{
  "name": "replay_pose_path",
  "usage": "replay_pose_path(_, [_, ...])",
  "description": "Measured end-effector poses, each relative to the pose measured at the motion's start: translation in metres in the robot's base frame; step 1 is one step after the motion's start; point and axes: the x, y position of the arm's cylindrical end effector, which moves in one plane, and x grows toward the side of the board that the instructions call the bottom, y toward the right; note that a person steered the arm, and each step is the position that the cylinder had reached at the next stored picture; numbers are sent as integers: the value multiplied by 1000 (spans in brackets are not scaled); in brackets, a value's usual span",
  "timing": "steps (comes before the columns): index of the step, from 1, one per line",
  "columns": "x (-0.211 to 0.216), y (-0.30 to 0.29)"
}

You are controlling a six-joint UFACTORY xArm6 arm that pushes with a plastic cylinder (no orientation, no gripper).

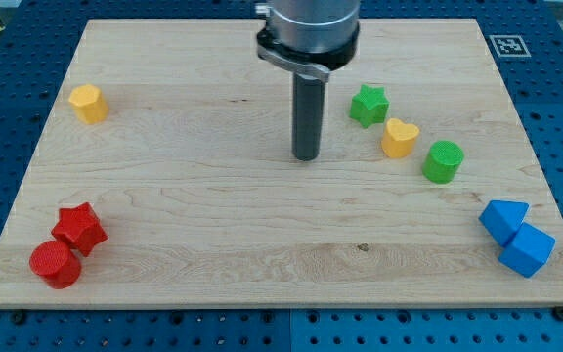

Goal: Point your arm at the green circle

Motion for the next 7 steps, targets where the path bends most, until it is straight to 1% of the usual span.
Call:
replay_pose_path(1, [-29, 0])
replay_pose_path(3, [-127, 10])
replay_pose_path(4, [-137, 76])
replay_pose_path(5, [-123, 167])
replay_pose_path(6, [-77, 231])
replay_pose_path(7, [-16, 240])
